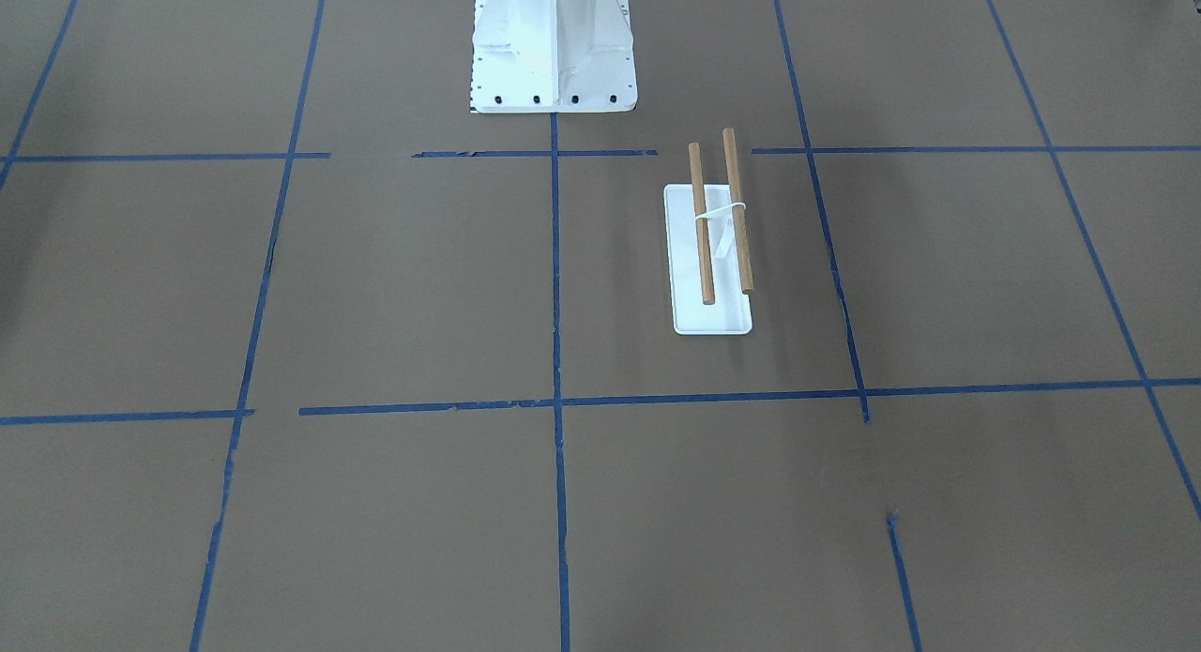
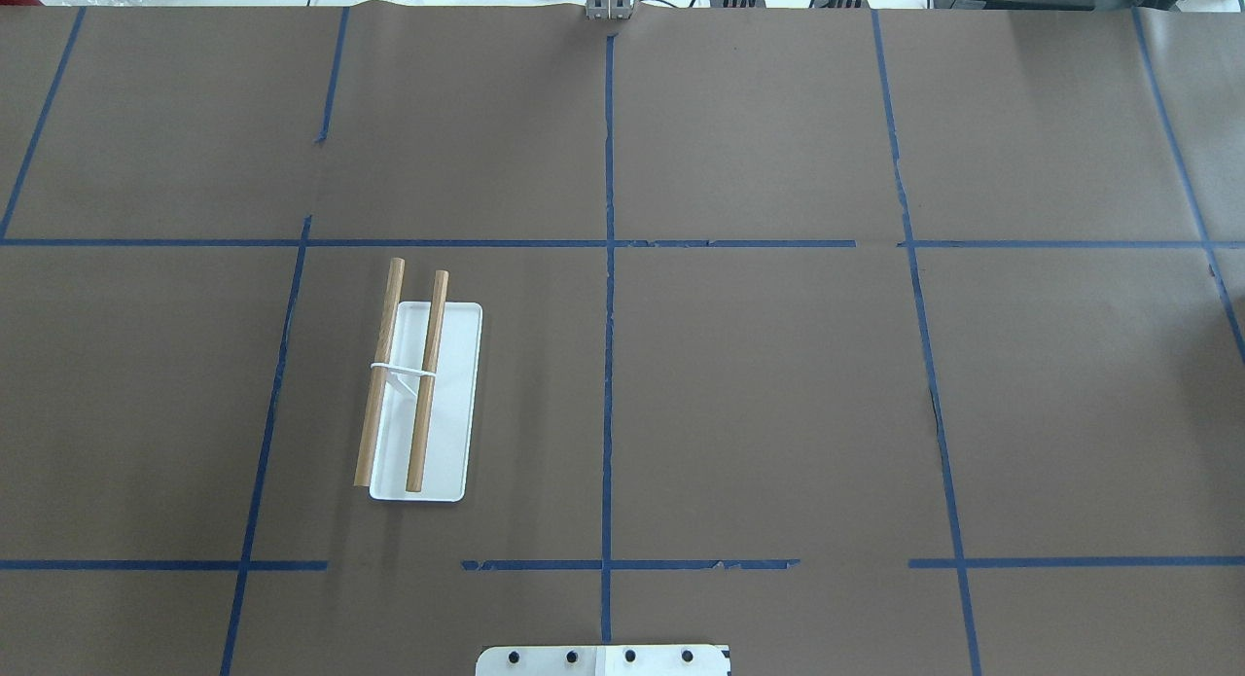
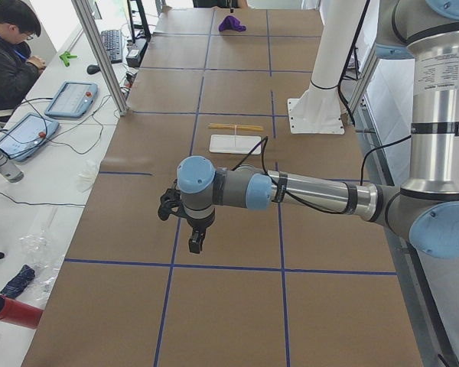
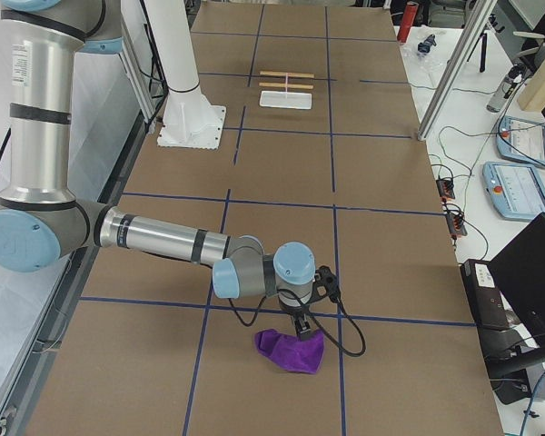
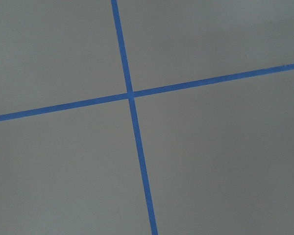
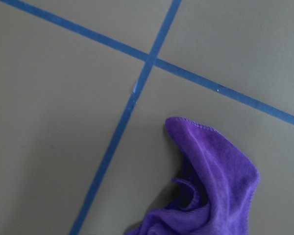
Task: Hang towel on rack
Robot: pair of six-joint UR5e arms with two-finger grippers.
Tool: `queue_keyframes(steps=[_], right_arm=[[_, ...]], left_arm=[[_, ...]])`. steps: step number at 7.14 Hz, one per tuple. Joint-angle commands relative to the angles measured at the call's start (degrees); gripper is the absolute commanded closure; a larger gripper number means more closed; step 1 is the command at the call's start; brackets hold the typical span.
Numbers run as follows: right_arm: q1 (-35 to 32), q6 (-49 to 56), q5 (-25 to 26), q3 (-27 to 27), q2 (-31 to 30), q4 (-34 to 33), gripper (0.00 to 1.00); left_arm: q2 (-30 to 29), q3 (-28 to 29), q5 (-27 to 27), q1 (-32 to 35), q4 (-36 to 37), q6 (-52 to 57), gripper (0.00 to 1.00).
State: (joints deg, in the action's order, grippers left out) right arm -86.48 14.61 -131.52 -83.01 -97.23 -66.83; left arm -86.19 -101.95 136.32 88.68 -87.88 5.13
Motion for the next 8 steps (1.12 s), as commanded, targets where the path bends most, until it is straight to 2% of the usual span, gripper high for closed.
queue_keyframes(steps=[1,4,5,6,7,8], right_arm=[[0.61,2.88,1.53,6.19,-0.15,6.45,0.21],[3.94,2.79,2.58,7.68,0.28,6.72,0.22],[4.65,3.23,4.24,7.77,0.28,6.72,0.37],[4.65,3.58,4.6,7.69,0.2,6.8,0.77],[4.65,4.63,5.65,7.6,0.28,6.8,1.0],[4.65,5.25,5.31,7.25,0.72,6.72,1.0]], left_arm=[[0.06,-0.18,0.09,0.0,-0.01,-0.03,0.0],[0.06,-0.27,0.09,0.0,-0.01,-0.03,0.0],[0.06,-0.36,0.09,0.0,0.08,-0.03,0.0],[0.06,-0.36,0.09,0.0,0.08,-0.03,0.0],[0.06,-0.44,0.0,0.0,-0.01,-0.03,0.0],[0.06,-0.53,0.09,0.0,0.08,-0.03,0.0]])
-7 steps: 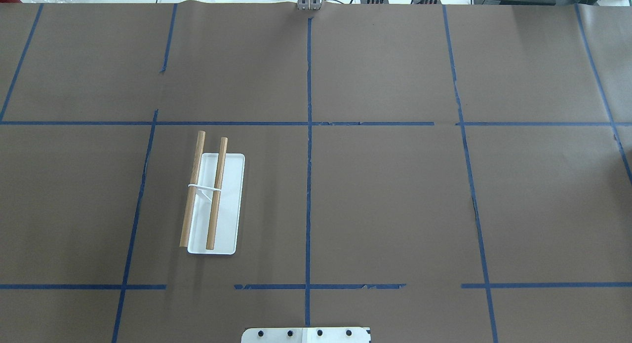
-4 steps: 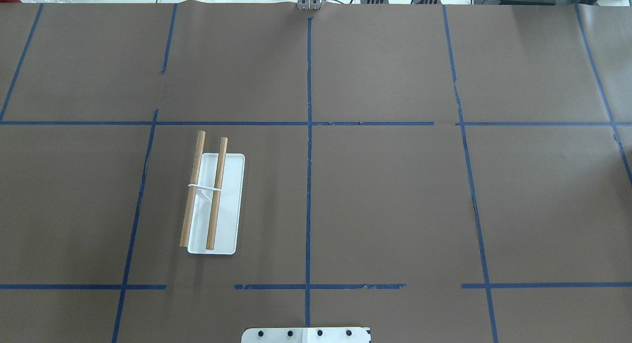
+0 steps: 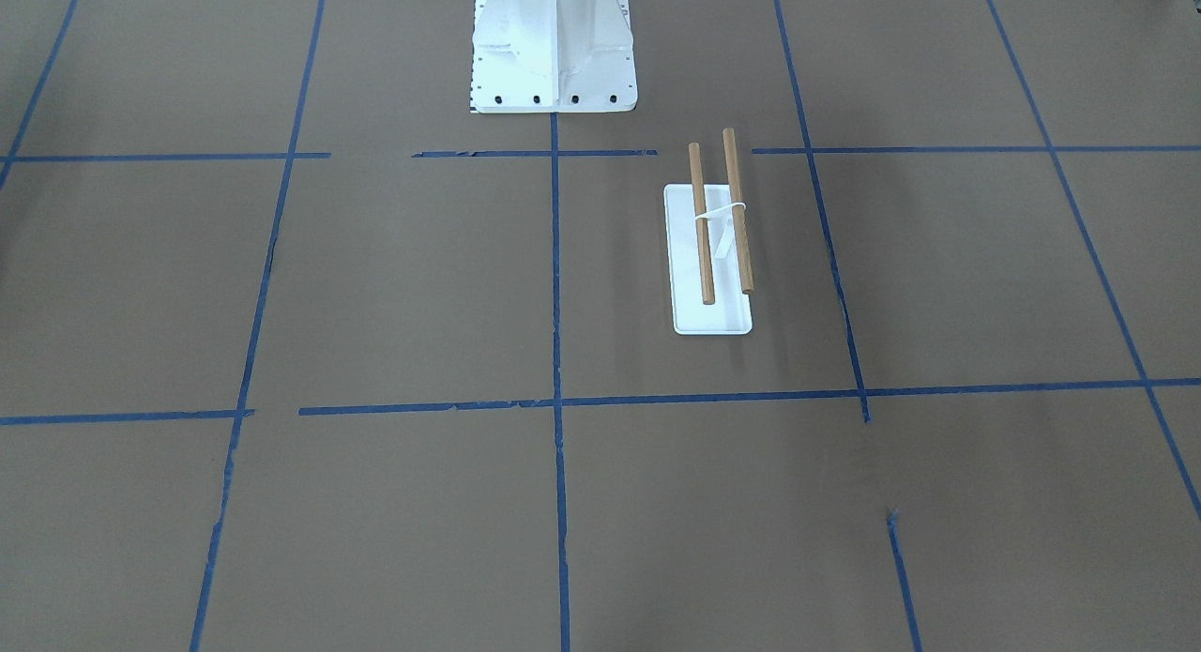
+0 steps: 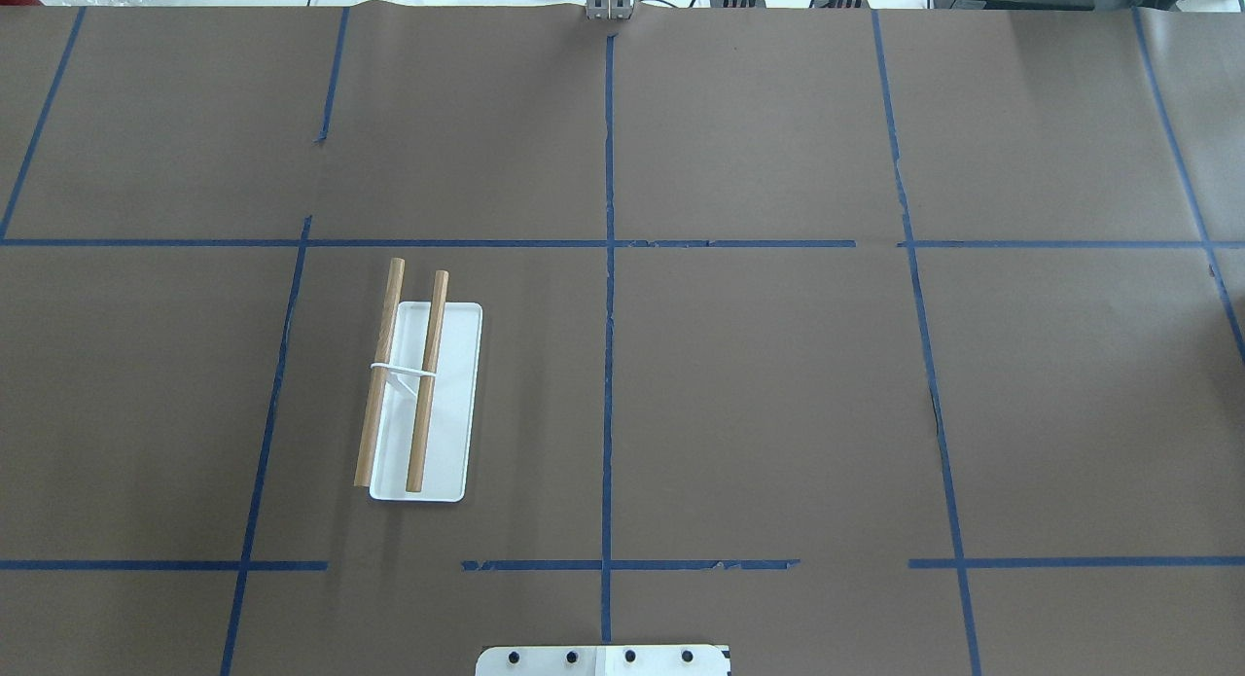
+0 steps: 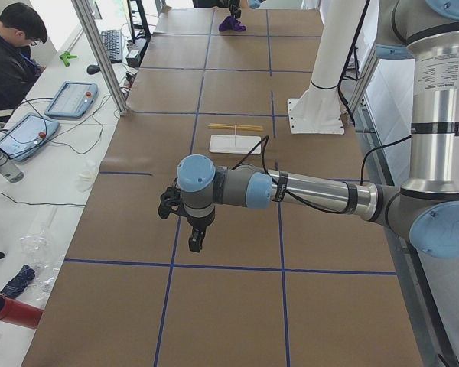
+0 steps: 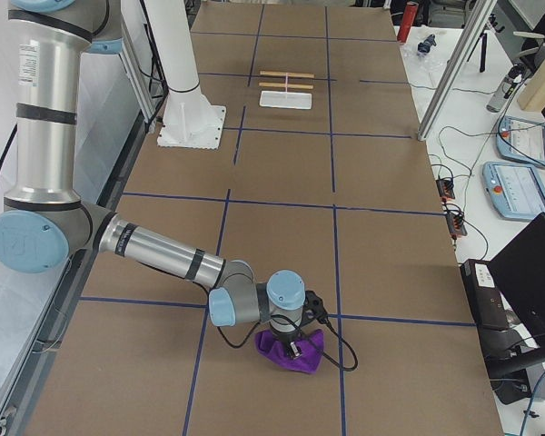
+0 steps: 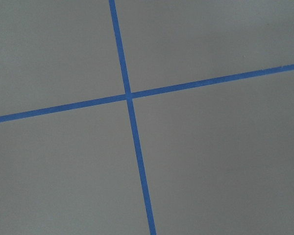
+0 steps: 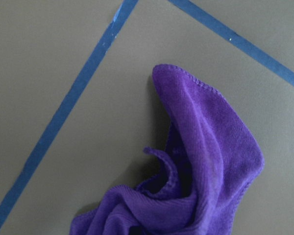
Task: Hang towel on rack
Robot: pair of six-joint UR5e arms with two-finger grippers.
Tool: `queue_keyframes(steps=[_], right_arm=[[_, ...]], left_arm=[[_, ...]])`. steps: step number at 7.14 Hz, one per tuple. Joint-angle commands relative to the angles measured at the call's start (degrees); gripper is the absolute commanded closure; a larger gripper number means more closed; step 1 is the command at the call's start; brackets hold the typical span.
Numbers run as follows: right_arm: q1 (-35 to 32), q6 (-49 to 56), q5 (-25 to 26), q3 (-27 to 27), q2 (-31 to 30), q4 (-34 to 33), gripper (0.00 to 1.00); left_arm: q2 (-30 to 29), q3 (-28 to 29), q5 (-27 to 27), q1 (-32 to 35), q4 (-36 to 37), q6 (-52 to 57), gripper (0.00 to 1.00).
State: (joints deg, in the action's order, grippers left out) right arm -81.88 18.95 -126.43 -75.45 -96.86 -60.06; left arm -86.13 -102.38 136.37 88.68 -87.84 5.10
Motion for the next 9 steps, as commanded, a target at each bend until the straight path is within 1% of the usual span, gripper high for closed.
queue_keyframes(steps=[1,2,3,4,5,6,7,8,9], right_arm=[[0.06,1.17,-0.56,-1.09,1.14,-0.14,1.0],[-0.47,1.17,-2.48,-3.97,2.28,-1.19,1.0],[-1.08,1.17,-5.63,-8.0,4.21,-5.2,1.0],[-1.17,0.3,-6.27,-12.57,6.31,-8.03,1.0],[-0.3,-0.66,-6.28,-14.7,10.6,-8.32,1.0],[2.58,-4.06,-7.93,-14.98,16.21,-9.45,1.0],[6.26,-6.45,-8.56,-14.9,19.48,-10.24,1.0],[9.17,-6.56,-8.48,-14.98,21.43,-10.25,1.0],[12.5,-8.91,-8.74,-15.42,23.97,-10.25,1.0]], left_arm=[[0.0,-0.1,-0.05,0.0,0.04,0.0,0.0],[0.0,-0.62,-0.05,0.0,0.04,-0.09,0.0],[-0.09,-1.14,-0.14,0.0,0.04,-0.09,0.0],[-0.43,-1.15,-0.4,-0.09,-0.05,-0.17,0.0],[-2.53,-1.15,-0.32,-0.09,0.04,-0.61,0.0],[-5.85,-0.89,0.12,-0.17,-0.83,-0.61,0.0],[-10.32,-0.63,-0.05,-0.26,-2.23,-0.61,0.0],[-12.63,0.94,0.04,-0.7,-5.81,-0.61,0.0],[-13.0,0.7,0.3,-0.79,-8.89,-4.36,0.0]])
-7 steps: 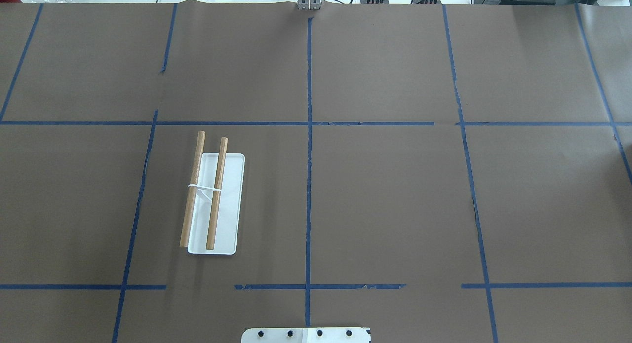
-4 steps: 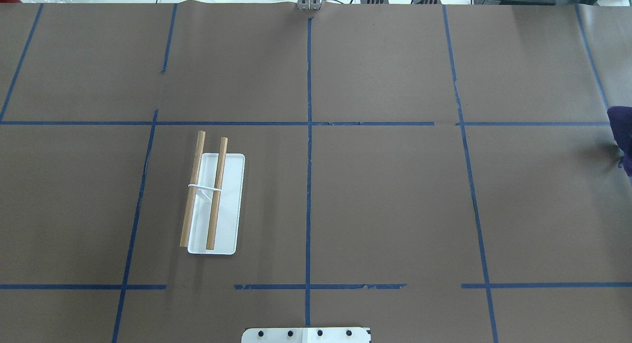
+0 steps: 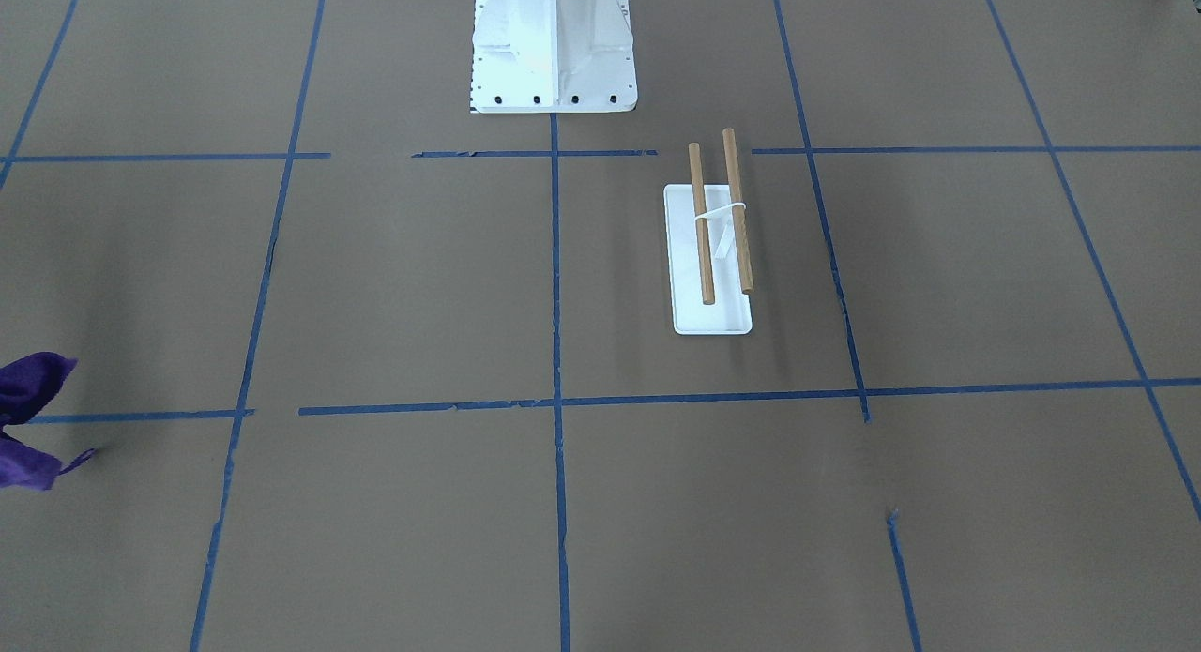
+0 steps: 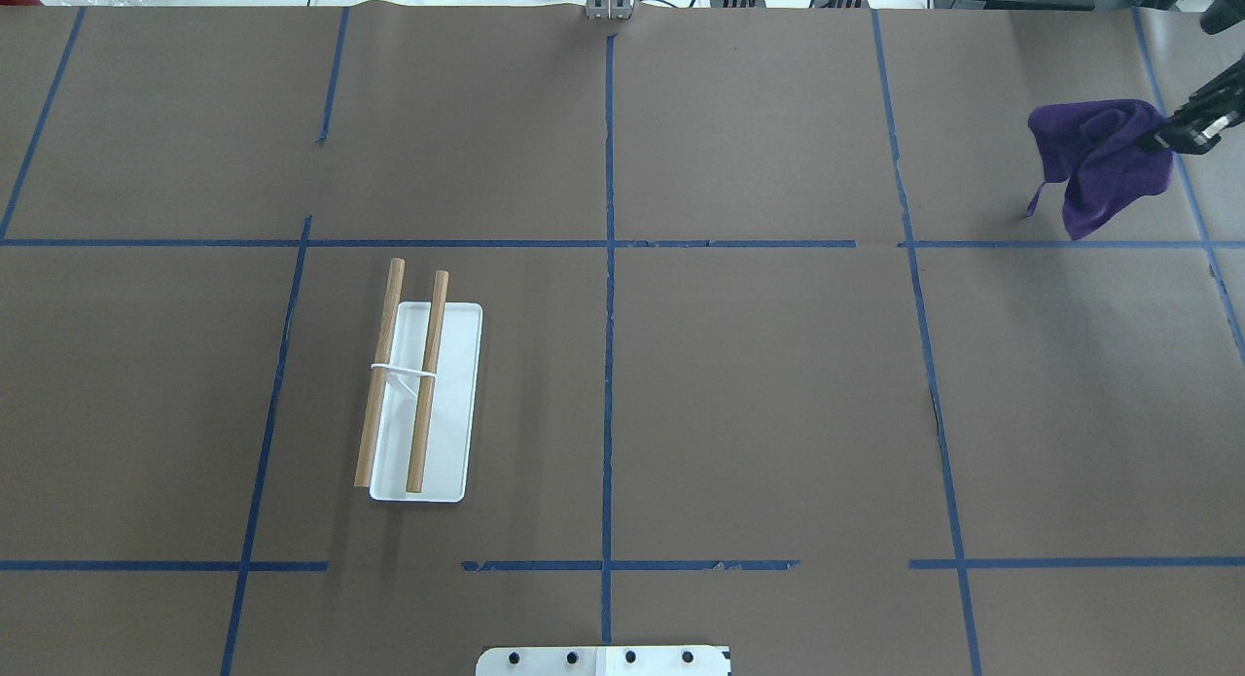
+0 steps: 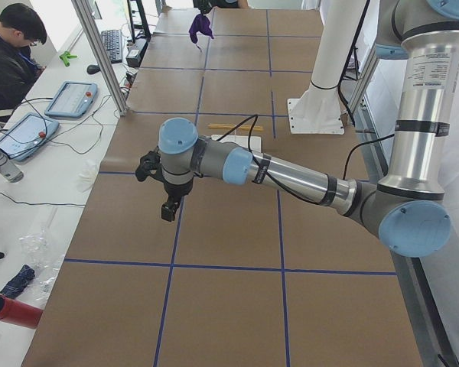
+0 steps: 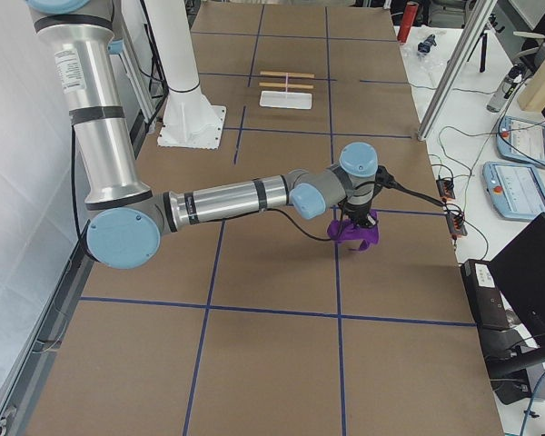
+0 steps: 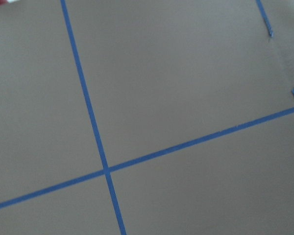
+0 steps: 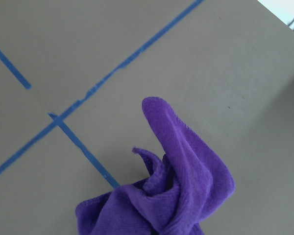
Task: Hang towel on rack
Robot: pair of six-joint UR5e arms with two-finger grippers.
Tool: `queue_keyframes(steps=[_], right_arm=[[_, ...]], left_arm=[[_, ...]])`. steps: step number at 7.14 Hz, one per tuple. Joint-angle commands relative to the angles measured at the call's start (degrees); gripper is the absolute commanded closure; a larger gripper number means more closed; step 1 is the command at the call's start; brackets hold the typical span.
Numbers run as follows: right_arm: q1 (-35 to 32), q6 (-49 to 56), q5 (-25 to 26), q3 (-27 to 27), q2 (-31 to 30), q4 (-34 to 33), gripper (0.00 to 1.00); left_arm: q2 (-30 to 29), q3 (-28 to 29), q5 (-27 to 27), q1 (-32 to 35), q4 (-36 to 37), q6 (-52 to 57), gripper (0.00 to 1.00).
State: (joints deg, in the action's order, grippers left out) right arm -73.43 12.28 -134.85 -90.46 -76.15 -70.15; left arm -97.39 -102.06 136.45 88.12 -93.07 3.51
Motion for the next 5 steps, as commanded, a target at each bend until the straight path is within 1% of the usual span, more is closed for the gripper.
queue_keyframes(steps=[1,2,3,4,5], right_arm=[[8.87,-11.31,0.72,-1.64,6.94,-0.08,1.0],[11.79,-18.45,4.56,-3.74,9.85,-0.08,1.0],[15.56,-22.61,8.08,-7.41,10.58,-0.16,1.0],[18.12,-27.7,9.76,-8.41,13.19,-0.16,1.0],[20.32,-30.1,10.04,-9.29,14.96,-0.16,1.0]], left_arm=[[-2.79,0.37,2.48,-2.4,-7.44,-13.59,0.0],[-3.5,-1.02,2.68,-7.21,-12.79,-21.1,0.0],[-3.59,-3.03,2.77,-11.61,-13.89,-25.26,0.0],[-5.94,-3.84,3.38,-15.05,-14.24,-38.44,0.0],[-9.1,-4.54,2.95,-18.91,-14.34,-54.41,0.0]])
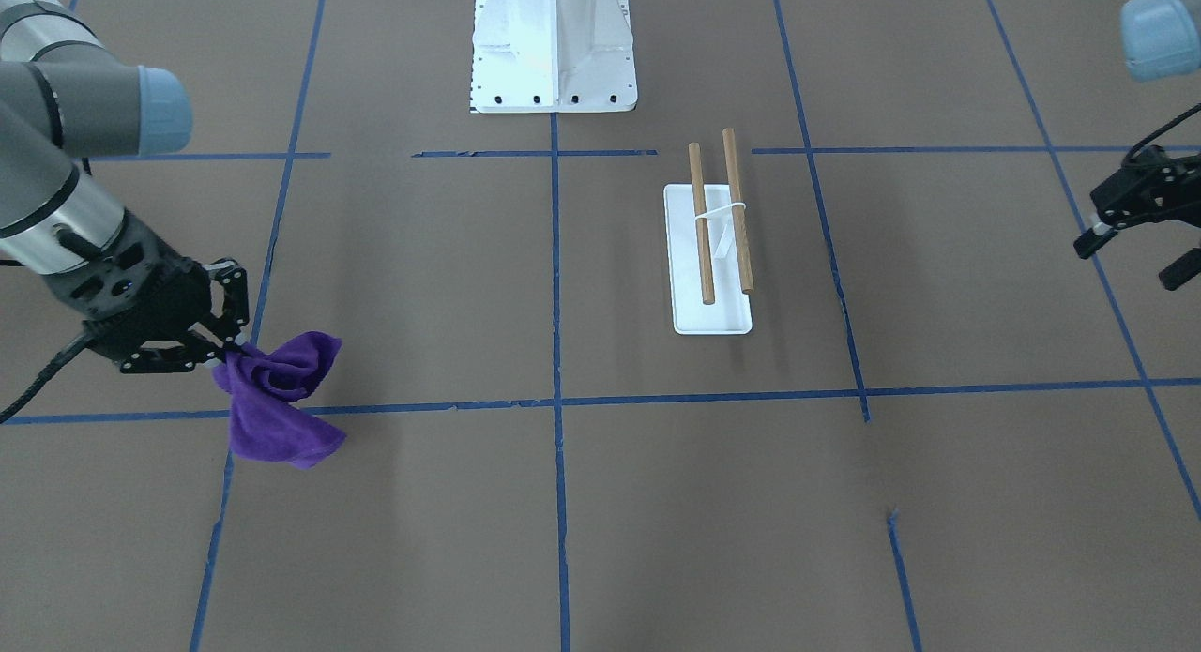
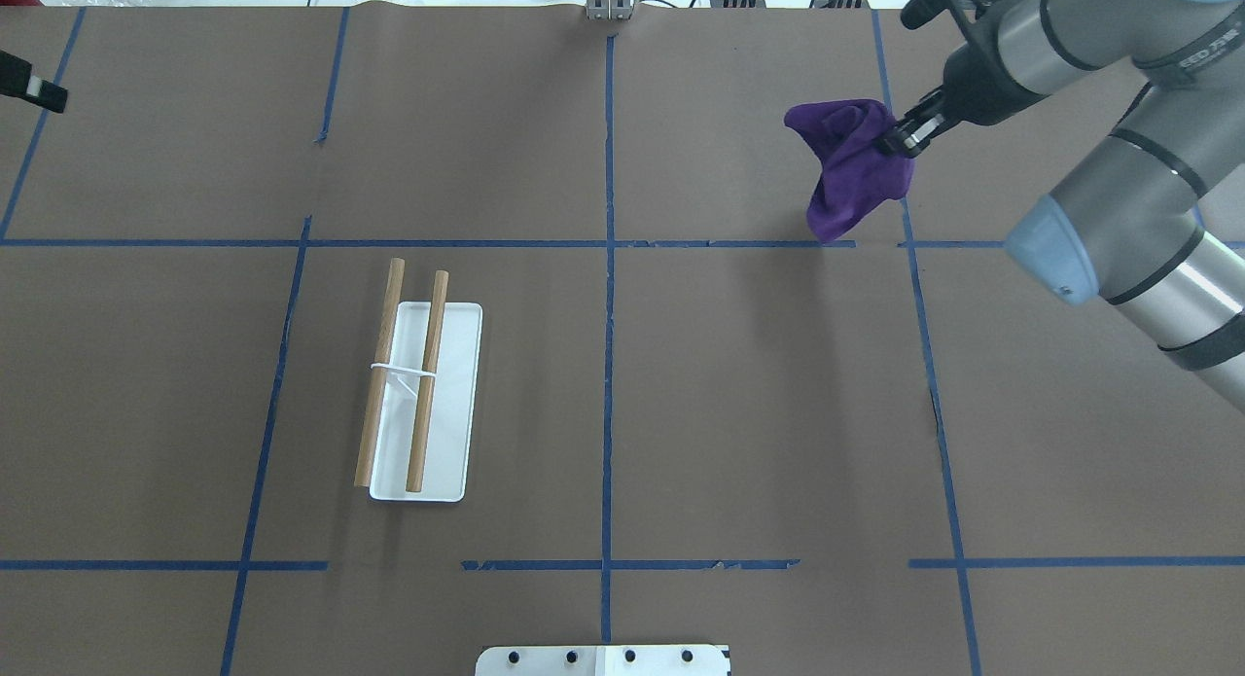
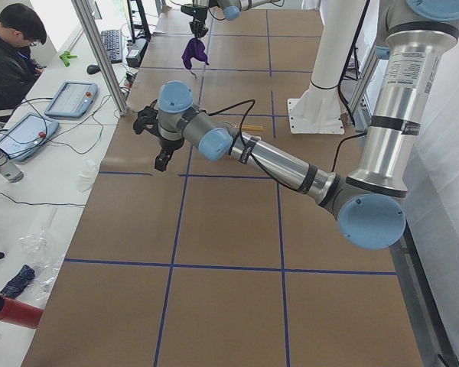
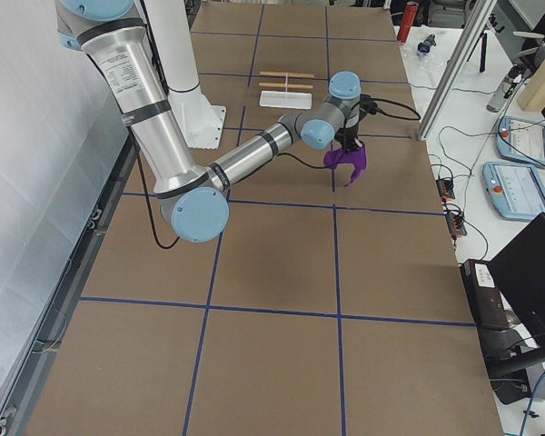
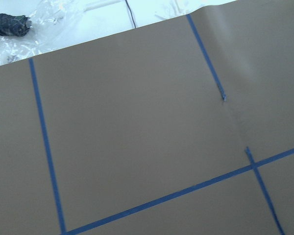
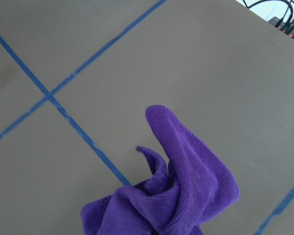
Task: Hang towel on rack
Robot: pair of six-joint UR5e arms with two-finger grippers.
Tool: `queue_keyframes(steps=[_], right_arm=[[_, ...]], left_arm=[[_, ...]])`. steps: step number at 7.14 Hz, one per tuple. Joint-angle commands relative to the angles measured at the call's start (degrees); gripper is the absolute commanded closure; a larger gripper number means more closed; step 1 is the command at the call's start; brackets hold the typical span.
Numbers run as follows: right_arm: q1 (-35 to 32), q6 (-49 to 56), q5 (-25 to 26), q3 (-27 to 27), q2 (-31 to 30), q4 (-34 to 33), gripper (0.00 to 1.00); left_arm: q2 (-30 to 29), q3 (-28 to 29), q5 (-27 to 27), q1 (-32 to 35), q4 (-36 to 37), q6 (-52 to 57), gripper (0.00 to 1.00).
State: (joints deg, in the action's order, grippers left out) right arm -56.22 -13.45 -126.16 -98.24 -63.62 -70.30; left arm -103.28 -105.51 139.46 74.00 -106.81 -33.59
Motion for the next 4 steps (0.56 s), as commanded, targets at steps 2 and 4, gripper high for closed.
queue_keyframes(steps=[2,4], right_arm=[[9.77,-4.83,7.72,-5.19,3.59,0.34,1.0],[13.92,-7.7,10.83,-8.27,4.03,0.78,1.0]], left_arm=[[-12.25,-0.14,-0.42,-11.48,-0.6,-46.68,0.0],[-19.38,2.05,-5.83,-17.53,-0.68,-65.9,0.0]])
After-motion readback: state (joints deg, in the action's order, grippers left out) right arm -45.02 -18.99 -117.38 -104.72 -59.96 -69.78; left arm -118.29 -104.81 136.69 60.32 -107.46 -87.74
